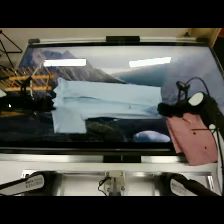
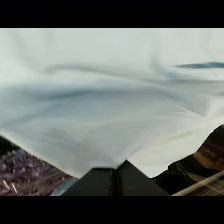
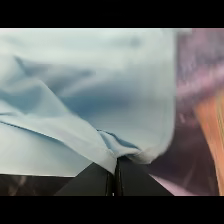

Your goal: Fold the shirts.

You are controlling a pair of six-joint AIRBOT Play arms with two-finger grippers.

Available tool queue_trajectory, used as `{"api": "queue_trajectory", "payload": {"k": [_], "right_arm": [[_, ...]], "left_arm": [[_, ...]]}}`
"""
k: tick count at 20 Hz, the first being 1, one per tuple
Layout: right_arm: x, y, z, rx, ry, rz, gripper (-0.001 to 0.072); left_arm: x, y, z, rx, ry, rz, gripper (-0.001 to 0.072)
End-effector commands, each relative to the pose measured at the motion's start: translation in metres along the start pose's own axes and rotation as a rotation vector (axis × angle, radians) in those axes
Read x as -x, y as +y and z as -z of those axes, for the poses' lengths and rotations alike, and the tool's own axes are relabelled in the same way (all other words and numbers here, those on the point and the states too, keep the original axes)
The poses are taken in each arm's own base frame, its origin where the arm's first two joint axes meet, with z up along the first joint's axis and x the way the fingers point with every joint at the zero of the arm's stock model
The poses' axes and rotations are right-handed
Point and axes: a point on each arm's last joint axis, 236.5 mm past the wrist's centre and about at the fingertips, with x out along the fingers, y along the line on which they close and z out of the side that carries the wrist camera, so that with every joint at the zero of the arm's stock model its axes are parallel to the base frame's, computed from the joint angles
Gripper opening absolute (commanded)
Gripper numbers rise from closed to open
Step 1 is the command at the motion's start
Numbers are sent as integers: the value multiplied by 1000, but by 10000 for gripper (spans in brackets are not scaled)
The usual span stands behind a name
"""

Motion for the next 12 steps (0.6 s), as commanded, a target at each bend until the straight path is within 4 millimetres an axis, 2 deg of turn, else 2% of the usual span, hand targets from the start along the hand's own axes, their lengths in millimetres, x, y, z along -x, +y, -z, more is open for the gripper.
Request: {"api": "queue_trajectory", "payload": {"k": [1,3,5,6,8,10,11,12], "right_arm": [[1,9,-77,41,-153,6,45],[-20,4,-106,6,-157,11,45],[-38,-2,-133,-11,-165,20,45],[-48,-4,-144,-22,-166,20,45],[-69,-8,-158,-33,-162,19,46],[-87,-15,-162,-67,-157,24,47],[-96,-19,-159,-86,-142,27,49],[-104,-22,-153,-91,-119,28,176]], "left_arm": [[7,-19,-86,-74,-132,-24,27],[-7,-22,-135,-73,-176,-18,28],[-22,-12,-171,-12,-203,-9,28],[-32,-3,-183,37,-207,-3,28],[-60,14,-193,103,-190,5,28],[-89,29,-188,139,-152,7,28],[-102,36,-181,175,-124,11,52],[-113,40,-174,209,-93,15,229]]}}
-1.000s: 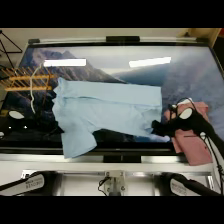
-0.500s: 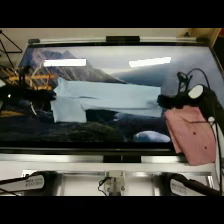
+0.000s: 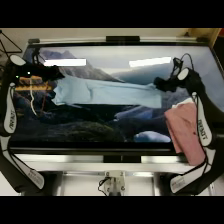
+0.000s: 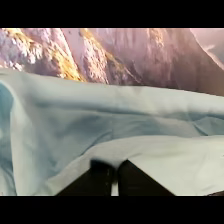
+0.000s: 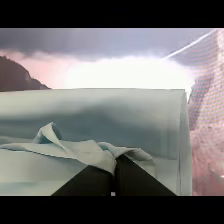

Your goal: Fold the shirts.

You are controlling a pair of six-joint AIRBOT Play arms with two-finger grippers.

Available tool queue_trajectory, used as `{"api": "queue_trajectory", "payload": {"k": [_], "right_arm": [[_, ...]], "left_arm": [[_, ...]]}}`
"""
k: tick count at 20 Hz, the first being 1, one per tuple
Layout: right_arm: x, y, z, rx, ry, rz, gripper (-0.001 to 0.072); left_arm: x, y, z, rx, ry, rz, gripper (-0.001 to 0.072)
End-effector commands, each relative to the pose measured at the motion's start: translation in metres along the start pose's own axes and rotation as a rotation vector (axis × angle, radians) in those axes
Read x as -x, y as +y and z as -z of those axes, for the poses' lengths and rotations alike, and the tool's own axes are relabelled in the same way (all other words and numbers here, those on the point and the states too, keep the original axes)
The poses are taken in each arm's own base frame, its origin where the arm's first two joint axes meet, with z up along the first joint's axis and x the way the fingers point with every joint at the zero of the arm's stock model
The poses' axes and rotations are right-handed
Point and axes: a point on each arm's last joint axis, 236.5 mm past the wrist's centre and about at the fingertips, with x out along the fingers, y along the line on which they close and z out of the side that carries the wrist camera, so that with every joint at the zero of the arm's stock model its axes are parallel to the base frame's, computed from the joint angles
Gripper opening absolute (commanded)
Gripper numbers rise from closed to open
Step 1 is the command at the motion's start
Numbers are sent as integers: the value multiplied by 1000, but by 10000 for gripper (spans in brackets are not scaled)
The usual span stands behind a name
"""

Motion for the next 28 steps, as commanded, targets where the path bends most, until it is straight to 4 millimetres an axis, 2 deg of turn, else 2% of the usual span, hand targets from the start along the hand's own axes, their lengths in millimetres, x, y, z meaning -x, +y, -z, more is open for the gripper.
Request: {"api": "queue_trajectory", "payload": {"k": [1,2,4,5,7,9,10,13,16,17,18,19,20,21,22,23,25,28], "right_arm": [[-29,-9,6,-35,43,9,477],[-29,-10,12,-1,65,10,631],[-17,-21,21,63,116,41,633],[-9,-32,25,70,141,68,693],[4,-53,32,41,188,92,693],[5,-58,42,-31,232,43,693],[1,-54,47,-57,257,-5,693],[-15,-32,62,-103,312,-116,693],[-26,-8,71,-94,341,-163,684],[-27,0,73,-88,345,-180,650],[-26,11,75,-89,357,-208,452],[-23,19,77,-98,366,-236,196],[-17,27,75,-109,366,-263,45],[-9,32,70,-109,351,-278,47],[6,35,61,-93,320,-280,47],[25,39,49,-78,277,-286,46],[76,52,33,-36,213,-303,46],[158,70,41,48,197,-325,46]], "left_arm": [[-42,19,18,129,83,3,546],[-43,19,24,129,111,6,673],[-33,14,30,92,140,16,670],[-23,10,29,66,143,20,669],[-3,-1,23,35,124,24,664],[16,-14,15,10,89,26,635],[23,-21,12,-2,76,27,594],[37,-42,7,-51,50,36,594],[43,-62,7,-96,40,47,594],[42,-69,9,-108,44,52,594],[39,-76,12,-118,50,58,594],[34,-84,16,-131,62,64,594],[30,-93,21,-146,78,73,586],[25,-102,29,-162,104,82,368],[20,-113,41,-180,144,93,59],[13,-123,53,-197,180,104,30],[-12,-154,90,-209,276,162,30],[-57,-203,151,-222,378,233,30]]}}
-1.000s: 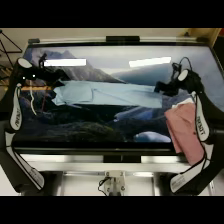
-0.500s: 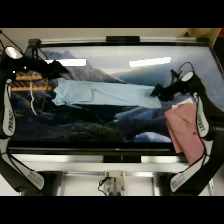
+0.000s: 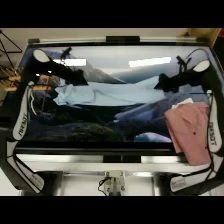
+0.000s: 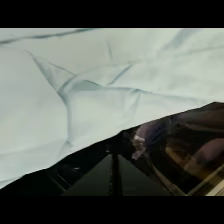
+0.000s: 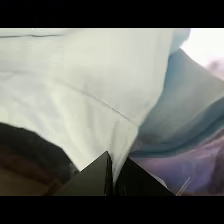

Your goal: Fold the shirts.

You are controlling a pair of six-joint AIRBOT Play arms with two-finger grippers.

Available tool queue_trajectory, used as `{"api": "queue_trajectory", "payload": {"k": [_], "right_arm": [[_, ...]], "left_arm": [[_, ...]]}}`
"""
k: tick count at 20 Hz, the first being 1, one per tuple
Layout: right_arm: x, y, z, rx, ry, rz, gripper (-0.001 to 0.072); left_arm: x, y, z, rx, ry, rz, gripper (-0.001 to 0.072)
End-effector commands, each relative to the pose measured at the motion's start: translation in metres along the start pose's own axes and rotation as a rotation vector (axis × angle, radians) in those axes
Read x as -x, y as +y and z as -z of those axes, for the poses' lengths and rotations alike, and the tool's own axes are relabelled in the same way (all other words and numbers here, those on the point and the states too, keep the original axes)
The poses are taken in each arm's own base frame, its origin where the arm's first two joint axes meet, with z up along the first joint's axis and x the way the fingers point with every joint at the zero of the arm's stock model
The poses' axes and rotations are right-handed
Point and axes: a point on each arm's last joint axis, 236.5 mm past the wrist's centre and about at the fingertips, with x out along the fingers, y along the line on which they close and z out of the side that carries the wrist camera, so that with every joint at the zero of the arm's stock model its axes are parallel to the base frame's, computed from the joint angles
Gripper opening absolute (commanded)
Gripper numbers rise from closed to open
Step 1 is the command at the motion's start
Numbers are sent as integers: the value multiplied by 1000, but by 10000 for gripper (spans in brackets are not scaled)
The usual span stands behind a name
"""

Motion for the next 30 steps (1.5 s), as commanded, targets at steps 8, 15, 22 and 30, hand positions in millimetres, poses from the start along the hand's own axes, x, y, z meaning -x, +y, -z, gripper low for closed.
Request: {"api": "queue_trajectory", "payload": {"k": [8,15,22,30], "right_arm": [[167,107,91,159,-56,-22,47],[192,130,94,167,-161,-38,47],[121,165,51,210,-165,-151,47],[-61,260,36,107,-93,-444,47]], "left_arm": [[-137,-144,56,-81,45,143,29],[-227,-219,115,10,110,285,28],[-69,-117,22,-149,-80,-33,26],[231,-10,-21,5,-532,-364,27]]}}
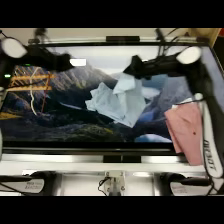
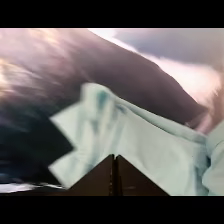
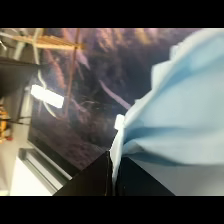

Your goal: Fold the shirts.

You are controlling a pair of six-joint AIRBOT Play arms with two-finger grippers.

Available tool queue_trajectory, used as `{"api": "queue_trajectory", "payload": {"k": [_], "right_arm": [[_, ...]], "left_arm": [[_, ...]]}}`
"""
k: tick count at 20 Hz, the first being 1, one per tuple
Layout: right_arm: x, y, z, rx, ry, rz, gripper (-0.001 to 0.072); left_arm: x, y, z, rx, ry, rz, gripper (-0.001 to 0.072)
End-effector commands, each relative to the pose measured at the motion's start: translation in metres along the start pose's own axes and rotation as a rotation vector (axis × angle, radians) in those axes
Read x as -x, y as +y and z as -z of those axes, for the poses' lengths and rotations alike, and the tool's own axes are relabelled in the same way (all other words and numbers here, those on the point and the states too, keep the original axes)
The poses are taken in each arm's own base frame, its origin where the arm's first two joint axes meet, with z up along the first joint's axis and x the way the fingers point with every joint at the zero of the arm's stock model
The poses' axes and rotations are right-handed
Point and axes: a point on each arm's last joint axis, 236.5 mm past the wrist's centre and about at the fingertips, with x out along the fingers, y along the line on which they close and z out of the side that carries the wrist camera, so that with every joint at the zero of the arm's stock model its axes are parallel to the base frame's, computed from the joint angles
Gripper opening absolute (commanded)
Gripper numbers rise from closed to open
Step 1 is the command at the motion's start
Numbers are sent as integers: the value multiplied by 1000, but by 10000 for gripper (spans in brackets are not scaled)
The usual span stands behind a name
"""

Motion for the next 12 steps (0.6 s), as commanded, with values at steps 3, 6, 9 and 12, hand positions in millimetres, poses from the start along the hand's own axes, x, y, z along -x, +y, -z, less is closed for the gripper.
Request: {"api": "queue_trajectory", "payload": {"k": [3,6,9,12], "right_arm": [[-136,-8,29,-205,33,-136,75],[-158,-9,17,-292,-30,-228,631],[-130,-10,6,-248,-14,-270,632],[-71,-67,6,-196,71,-78,631]], "left_arm": [[96,60,-27,89,-154,-149,27],[81,53,-20,88,-119,-132,27],[67,48,-8,84,-79,-122,27],[63,50,-4,77,-66,-125,27]]}}
